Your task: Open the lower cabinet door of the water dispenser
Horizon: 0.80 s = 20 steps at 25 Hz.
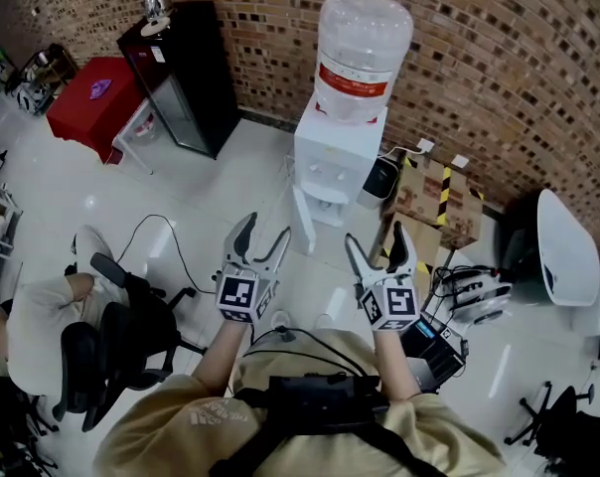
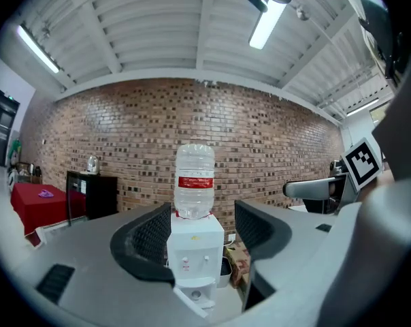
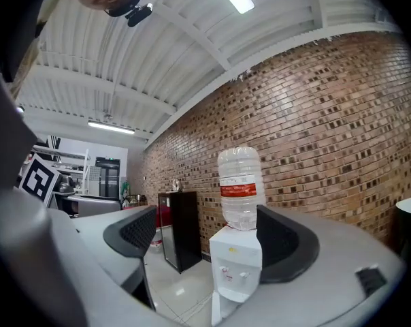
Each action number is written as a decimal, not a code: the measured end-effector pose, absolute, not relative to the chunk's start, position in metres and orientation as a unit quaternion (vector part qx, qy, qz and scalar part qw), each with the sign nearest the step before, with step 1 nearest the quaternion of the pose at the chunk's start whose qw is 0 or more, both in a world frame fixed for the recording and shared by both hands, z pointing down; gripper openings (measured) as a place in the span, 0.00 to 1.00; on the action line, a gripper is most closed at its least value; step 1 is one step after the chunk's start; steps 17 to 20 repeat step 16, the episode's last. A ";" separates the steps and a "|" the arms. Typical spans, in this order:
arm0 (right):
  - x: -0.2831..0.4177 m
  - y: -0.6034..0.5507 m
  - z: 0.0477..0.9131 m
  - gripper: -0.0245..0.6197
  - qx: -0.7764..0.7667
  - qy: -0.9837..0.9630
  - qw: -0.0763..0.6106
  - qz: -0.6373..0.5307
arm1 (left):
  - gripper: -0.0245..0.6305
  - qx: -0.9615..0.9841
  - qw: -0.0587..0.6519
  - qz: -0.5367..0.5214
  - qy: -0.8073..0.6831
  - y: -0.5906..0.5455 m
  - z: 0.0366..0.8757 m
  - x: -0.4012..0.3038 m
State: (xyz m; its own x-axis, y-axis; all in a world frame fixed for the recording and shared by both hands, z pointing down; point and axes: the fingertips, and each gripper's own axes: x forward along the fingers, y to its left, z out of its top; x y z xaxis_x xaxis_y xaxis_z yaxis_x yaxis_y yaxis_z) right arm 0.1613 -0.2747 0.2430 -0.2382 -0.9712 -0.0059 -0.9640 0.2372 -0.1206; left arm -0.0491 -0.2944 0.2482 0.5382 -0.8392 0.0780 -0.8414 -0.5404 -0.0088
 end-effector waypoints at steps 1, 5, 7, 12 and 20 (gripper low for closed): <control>0.160 -0.274 0.242 0.79 -0.614 0.787 0.039 -0.045 | 0.47 0.877 0.016 0.036 -0.480 -0.295 0.248 -0.049; 0.161 -0.274 0.239 0.79 -0.614 0.787 0.039 -0.043 | 0.47 0.877 0.014 0.032 -0.480 -0.296 0.245 -0.050; 0.163 -0.275 0.236 0.79 -0.615 0.787 0.039 -0.039 | 0.47 0.876 0.013 0.028 -0.481 -0.299 0.243 -0.050; 0.168 -0.280 0.232 0.79 -0.618 0.784 0.042 -0.038 | 0.47 0.876 0.012 0.028 -0.481 -0.305 0.242 -0.050; 0.165 -0.282 0.235 0.79 -0.616 0.785 0.044 -0.043 | 0.47 0.875 0.012 0.029 -0.483 -0.308 0.243 -0.052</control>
